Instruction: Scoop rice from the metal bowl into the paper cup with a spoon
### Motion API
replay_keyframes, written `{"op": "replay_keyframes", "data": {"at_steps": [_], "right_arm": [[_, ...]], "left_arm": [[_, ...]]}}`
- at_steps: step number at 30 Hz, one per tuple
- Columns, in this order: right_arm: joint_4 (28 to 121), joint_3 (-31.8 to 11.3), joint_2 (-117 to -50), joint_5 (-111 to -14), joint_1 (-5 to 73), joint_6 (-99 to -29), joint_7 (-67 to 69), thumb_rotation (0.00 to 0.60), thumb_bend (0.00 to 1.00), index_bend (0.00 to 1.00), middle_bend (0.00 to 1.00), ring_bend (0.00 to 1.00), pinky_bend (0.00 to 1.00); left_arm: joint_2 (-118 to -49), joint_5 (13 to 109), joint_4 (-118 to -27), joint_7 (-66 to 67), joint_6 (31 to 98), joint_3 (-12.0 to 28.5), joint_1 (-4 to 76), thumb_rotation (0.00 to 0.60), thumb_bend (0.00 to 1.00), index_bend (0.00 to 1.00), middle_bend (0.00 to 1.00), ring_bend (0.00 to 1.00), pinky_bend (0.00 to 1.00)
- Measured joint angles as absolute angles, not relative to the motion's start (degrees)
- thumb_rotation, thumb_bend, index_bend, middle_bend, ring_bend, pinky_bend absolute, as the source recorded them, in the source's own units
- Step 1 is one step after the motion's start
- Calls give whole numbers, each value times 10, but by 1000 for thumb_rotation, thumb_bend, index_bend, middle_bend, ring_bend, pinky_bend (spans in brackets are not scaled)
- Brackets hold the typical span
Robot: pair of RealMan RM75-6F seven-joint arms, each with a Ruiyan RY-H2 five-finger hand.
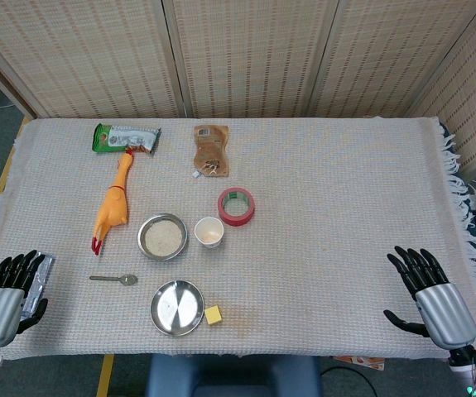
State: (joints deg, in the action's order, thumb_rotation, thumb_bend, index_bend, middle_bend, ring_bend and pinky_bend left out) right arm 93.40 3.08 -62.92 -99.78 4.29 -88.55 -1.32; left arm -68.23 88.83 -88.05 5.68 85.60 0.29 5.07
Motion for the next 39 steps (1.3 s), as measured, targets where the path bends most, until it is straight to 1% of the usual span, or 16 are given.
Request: {"op": "replay_keyframes", "data": {"at_steps": [6, 8, 10, 11, 12, 13, 14, 15, 17, 18, 19, 21, 23, 24, 31, 39], "right_arm": [[933, 28, -626, -991, 43, -883, -7, 504, 114, 0, 0, 0, 0], [933, 27, -626, -992, 43, -884, -3, 504, 114, 0, 0, 0, 0], [932, 27, -625, -993, 43, -886, -2, 504, 114, 0, 0, 0, 0], [932, 27, -625, -993, 43, -885, -2, 505, 114, 0, 0, 0, 0], [932, 28, -624, -992, 43, -883, -1, 506, 114, 0, 0, 0, 0], [933, 27, -623, -990, 43, -882, 2, 505, 114, 0, 0, 0, 0], [933, 27, -623, -989, 43, -881, 3, 504, 114, 0, 0, 0, 0], [933, 26, -622, -988, 44, -881, 4, 503, 114, 0, 0, 0, 0], [934, 26, -621, -988, 44, -880, 7, 503, 114, 0, 0, 0, 0], [934, 25, -620, -987, 44, -880, 8, 503, 114, 0, 0, 0, 0], [934, 25, -620, -986, 44, -880, 8, 503, 114, 0, 0, 0, 0], [934, 23, -620, -983, 44, -880, 10, 504, 114, 0, 0, 0, 0], [934, 22, -620, -979, 44, -879, 11, 504, 114, 0, 0, 0, 0], [934, 22, -619, -978, 44, -878, 11, 504, 114, 0, 0, 0, 0], [936, 20, -619, -972, 46, -870, 12, 503, 114, 0, 0, 0, 0], [936, 19, -619, -967, 48, -864, 13, 504, 114, 0, 0, 0, 0]], "left_arm": [[-688, 890, -884, 59, 832, -2, 60, 600, 386, 0, 0, 0, 70], [-692, 894, -889, 59, 822, -5, 66, 600, 387, 0, 0, 0, 89], [-698, 903, -894, 56, 815, -7, 73, 600, 387, 0, 9, 7, 138], [-700, 906, -896, 57, 810, -7, 77, 600, 387, 0, 38, 42, 192], [-703, 907, -897, 61, 804, -7, 81, 600, 386, 1, 85, 101, 262], [-706, 907, -898, 68, 801, -6, 84, 600, 386, 15, 171, 211, 368], [-709, 907, -898, 77, 798, -5, 87, 600, 387, 74, 299, 363, 500], [-713, 906, -899, 87, 794, -4, 90, 600, 388, 112, 362, 428, 554], [-726, 904, -899, 117, 784, 1, 99, 600, 390, 270, 653, 656, 740], [-733, 901, -898, 130, 779, 3, 103, 600, 390, 301, 750, 722, 796], [-742, 896, -897, 148, 769, 6, 110, 600, 390, 334, 887, 820, 884], [-757, 883, -893, 167, 751, 13, 120, 600, 389, 364, 981, 921, 969], [-775, 864, -883, 184, 732, 20, 131, 600, 387, 389, 1000, 988, 1000], [-783, 856, -877, 191, 725, 23, 135, 600, 387, 397, 1000, 996, 1000], [-833, 822, -823, 204, 701, 32, 153, 600, 385, 460, 1000, 1000, 1000], [-877, 807, -760, 204, 700, 38, 161, 600, 380, 448, 1000, 1000, 1000]]}}
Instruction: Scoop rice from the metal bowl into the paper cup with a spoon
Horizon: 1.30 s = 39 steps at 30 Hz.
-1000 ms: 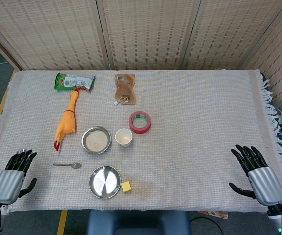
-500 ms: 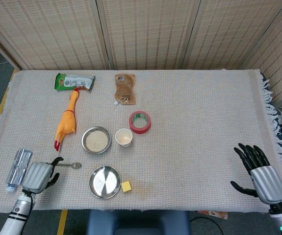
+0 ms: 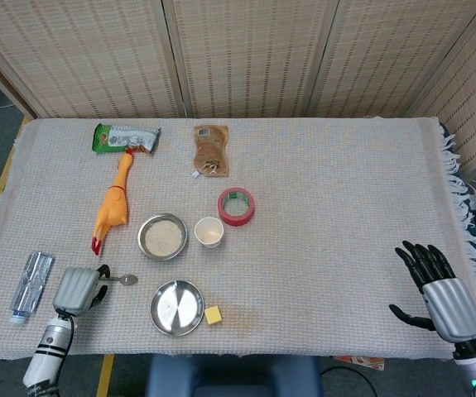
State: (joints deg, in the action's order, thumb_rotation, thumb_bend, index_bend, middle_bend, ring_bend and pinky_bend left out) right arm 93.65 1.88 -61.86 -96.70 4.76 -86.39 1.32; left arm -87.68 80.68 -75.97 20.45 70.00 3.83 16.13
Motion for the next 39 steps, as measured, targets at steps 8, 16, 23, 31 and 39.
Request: {"op": "replay_keyframes", "data": {"at_steps": [8, 16, 23, 31, 39], "right_arm": [[938, 18, -618, -965, 48, -861, 12, 503, 114, 0, 0, 0, 0], [941, 19, -616, -962, 48, -857, 9, 503, 114, 0, 0, 0, 0], [943, 19, -615, -963, 46, -862, 8, 503, 114, 0, 0, 0, 0], [944, 20, -614, -962, 48, -855, 8, 503, 115, 0, 0, 0, 0], [945, 20, -615, -962, 47, -854, 5, 503, 114, 0, 0, 0, 0]], "left_arm": [[-897, 795, -720, 193, 696, 41, 167, 600, 386, 471, 1000, 1000, 1000], [-908, 777, -696, 204, 687, 42, 171, 600, 385, 457, 1000, 1000, 1000], [-916, 770, -680, 204, 682, 41, 175, 600, 386, 480, 1000, 1000, 1000], [-917, 761, -676, 205, 679, 42, 176, 600, 386, 499, 1000, 1000, 1000], [-917, 755, -673, 206, 675, 41, 179, 600, 385, 500, 1000, 1000, 1000]]}}
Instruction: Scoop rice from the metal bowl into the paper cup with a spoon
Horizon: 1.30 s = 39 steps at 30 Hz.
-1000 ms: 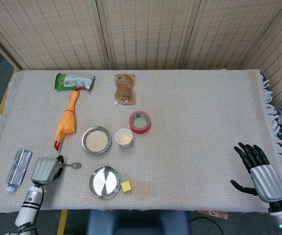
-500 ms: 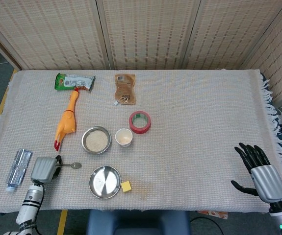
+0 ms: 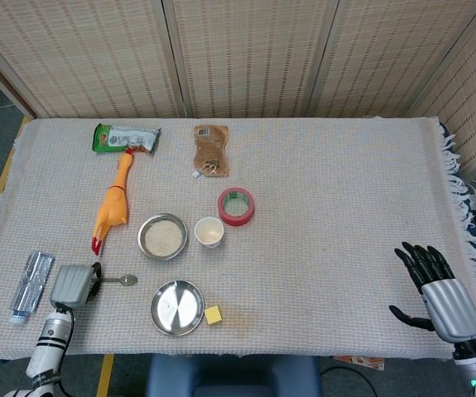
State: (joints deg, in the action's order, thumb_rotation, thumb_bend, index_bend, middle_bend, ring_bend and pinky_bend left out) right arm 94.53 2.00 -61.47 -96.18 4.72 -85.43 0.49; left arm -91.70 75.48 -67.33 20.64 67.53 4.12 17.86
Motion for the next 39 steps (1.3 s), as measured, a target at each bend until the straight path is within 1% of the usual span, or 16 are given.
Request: {"op": "replay_keyframes", "data": {"at_steps": [9, 17, 26, 33, 39], "right_arm": [[946, 20, -615, -961, 48, -852, 4, 504, 114, 0, 0, 0, 0], [946, 20, -615, -963, 47, -855, 4, 502, 114, 0, 0, 0, 0], [947, 21, -615, -966, 46, -856, 3, 503, 114, 0, 0, 0, 0], [947, 24, -614, -970, 47, -854, 4, 503, 114, 0, 0, 0, 0], [947, 26, -611, -978, 46, -859, 10, 503, 114, 0, 0, 0, 0]], "left_arm": [[-918, 751, -671, 205, 674, 41, 181, 600, 387, 540, 1000, 1000, 1000], [-916, 742, -671, 210, 668, 41, 182, 600, 387, 555, 1000, 1000, 1000], [-904, 742, -686, 215, 673, 38, 180, 600, 387, 674, 1000, 1000, 1000], [-874, 741, -744, 245, 686, 41, 179, 600, 405, 761, 1000, 1000, 1000], [-837, 747, -834, 301, 714, 56, 187, 600, 439, 830, 1000, 1000, 1000]]}}
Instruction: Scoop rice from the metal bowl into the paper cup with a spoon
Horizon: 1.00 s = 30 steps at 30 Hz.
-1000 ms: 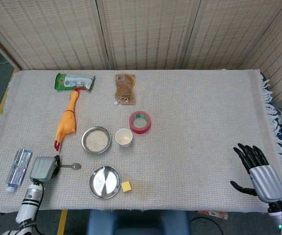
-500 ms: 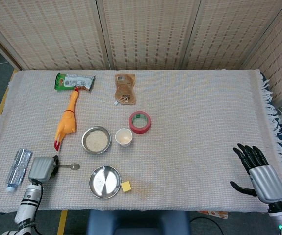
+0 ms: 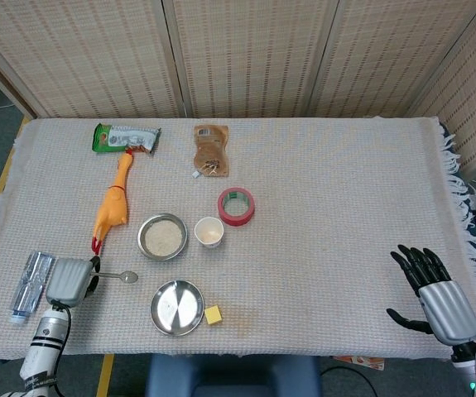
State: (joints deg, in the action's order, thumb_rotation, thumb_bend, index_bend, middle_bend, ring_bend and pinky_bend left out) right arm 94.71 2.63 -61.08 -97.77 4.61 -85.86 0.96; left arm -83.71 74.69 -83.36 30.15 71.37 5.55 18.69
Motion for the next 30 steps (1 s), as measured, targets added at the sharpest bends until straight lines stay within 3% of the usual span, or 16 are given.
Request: {"op": "replay_keyframes", "data": {"at_steps": [6, 14, 30], "right_arm": [[946, 28, -607, -986, 42, -870, 17, 503, 114, 0, 0, 0, 0], [945, 27, -606, -985, 42, -871, 20, 504, 114, 0, 0, 0, 0], [950, 28, -601, -972, 48, -849, 20, 504, 114, 0, 0, 0, 0]], "left_arm": [[-824, 744, -875, 360, 725, 83, 214, 600, 452, 877, 1000, 1000, 1000], [-839, 697, -875, 434, 689, 107, 261, 600, 439, 876, 1000, 1000, 1000], [-967, 642, -782, 651, 736, 129, 347, 600, 429, 849, 1000, 1000, 1000]]}}
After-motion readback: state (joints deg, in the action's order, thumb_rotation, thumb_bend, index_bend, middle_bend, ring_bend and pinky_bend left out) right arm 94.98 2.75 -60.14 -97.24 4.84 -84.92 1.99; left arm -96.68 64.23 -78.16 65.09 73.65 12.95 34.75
